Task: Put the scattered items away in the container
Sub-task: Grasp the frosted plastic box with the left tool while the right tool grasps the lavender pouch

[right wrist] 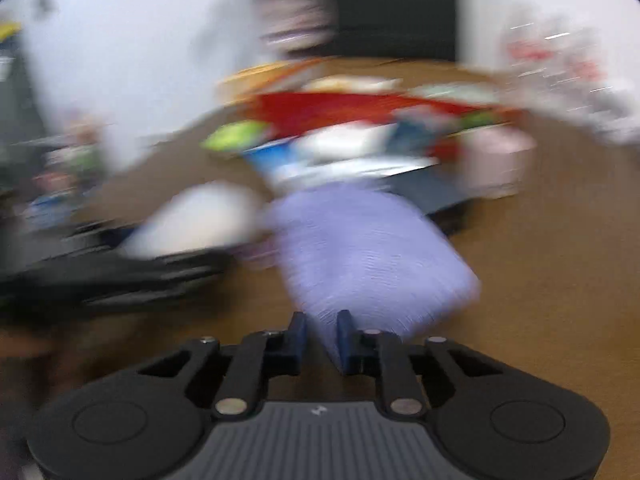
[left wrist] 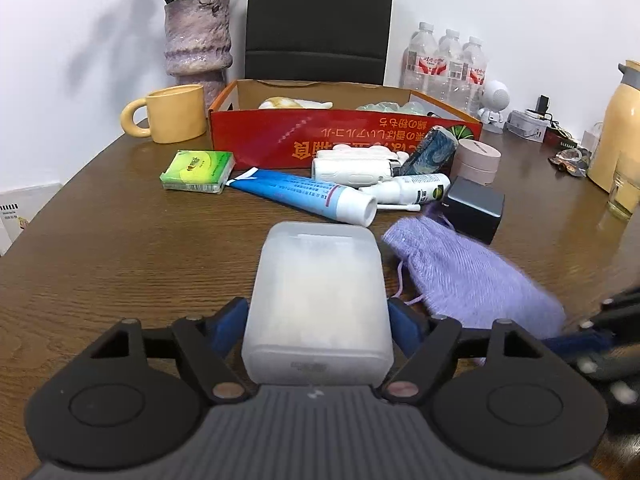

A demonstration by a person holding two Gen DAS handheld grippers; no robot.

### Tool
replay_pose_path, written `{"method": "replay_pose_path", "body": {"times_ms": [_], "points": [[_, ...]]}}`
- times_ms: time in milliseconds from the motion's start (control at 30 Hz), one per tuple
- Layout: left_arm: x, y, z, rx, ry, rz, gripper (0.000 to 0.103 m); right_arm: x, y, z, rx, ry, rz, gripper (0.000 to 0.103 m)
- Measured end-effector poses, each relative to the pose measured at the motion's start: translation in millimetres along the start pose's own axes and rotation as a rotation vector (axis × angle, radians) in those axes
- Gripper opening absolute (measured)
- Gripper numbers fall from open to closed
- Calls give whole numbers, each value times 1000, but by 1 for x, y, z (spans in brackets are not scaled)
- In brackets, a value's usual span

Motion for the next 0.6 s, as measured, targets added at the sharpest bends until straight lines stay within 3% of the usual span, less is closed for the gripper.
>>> {"method": "replay_pose_path", "body": {"times_ms": [33,67,100,133,200,300,367,467,533,600], "points": [[0,0,-1,0,-4,0,78,6,-3,10,9,35,1,16],[2,-2,-1,1,-8,0,78,11,2,4,0,5,-39,19],[3,-3,-1,2,-12,0,78,15,9,-3,-12,-34,-86,35],[3,-3,-1,4,-12,0,78,20,14,-11,-24,-73,-132,63],[3,-3,-1,6,-12,0,78,31,26,-26,-47,-151,-225,84],[2,-3,-2,0,-1,5,79,14,23,-42,-143,-154,-177,81],[1,-2,-2,-2,5,9,79,2,18,-31,-128,-99,-159,78],[1,-3,1,9,28,15,77,-17,16,-17,-56,-148,-150,69],[3,-4,4,21,37,8,66,-21,17,-17,-25,-223,-171,46],[5,-5,7,36,63,12,66,-16,17,-24,-41,-281,-197,23]]}}
Point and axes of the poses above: each gripper's, at about its wrist camera, not at the fingertips, and x roughly against the way its jaws point, z to its left, y to its top, the point moved 8 cm from there along -x, roughly the way its jaws point, and after that the axes turned 14 degrees about -x, right-handed, at the moved point
